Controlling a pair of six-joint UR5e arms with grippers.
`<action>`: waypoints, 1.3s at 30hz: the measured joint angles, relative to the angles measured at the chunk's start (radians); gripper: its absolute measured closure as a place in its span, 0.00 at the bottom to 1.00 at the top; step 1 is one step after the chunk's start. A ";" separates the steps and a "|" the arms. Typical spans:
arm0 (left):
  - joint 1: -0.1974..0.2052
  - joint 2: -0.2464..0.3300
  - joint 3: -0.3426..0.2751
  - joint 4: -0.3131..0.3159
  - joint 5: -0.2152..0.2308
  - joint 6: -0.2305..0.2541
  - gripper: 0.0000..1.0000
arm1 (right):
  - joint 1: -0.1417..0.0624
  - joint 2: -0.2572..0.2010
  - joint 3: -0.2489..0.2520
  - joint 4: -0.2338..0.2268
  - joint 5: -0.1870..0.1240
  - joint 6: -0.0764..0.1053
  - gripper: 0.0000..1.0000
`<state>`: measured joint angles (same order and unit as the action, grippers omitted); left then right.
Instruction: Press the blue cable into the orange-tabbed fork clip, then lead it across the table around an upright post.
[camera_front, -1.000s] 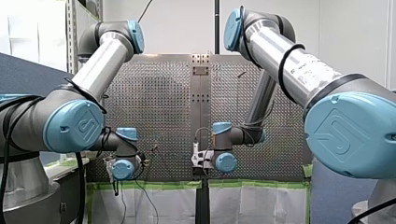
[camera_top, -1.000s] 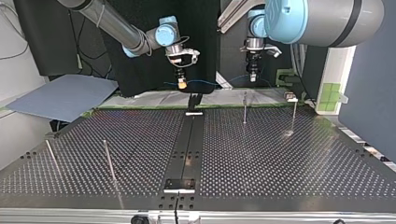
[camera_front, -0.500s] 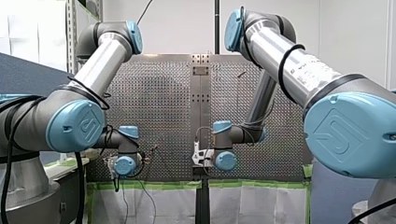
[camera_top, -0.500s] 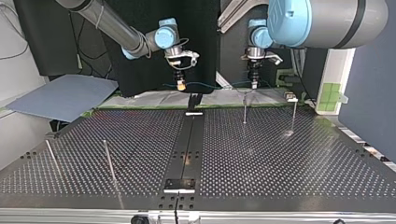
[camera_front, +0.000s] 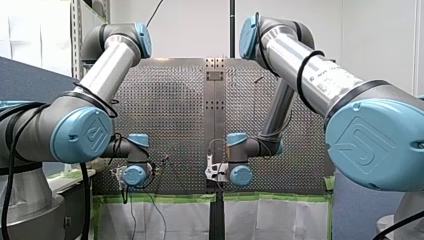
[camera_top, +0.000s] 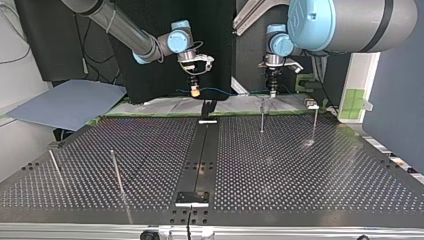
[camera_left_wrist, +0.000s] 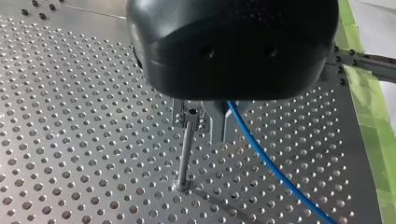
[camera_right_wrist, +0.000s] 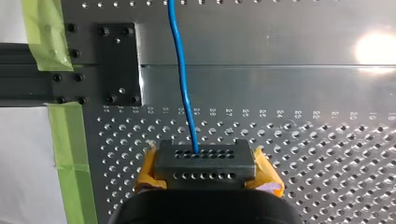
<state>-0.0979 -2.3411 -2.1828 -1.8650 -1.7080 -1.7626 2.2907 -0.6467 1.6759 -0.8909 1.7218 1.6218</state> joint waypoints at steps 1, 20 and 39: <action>0.000 0.000 0.001 0.000 0.000 0.000 1.00 | 0.000 0.003 -0.002 -0.001 -0.001 0.001 1.00; 0.010 0.000 0.064 -0.087 0.000 0.012 1.00 | -0.008 0.013 -0.034 -0.016 -0.012 0.002 1.00; 0.035 0.000 0.127 -0.170 0.019 -0.010 1.00 | -0.012 0.075 -0.072 -0.008 -0.013 -0.006 1.00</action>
<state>-0.0625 -2.3414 -2.0554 -2.0355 -1.6889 -1.7727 2.2791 -0.5719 1.6042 -0.8985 1.7093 1.6155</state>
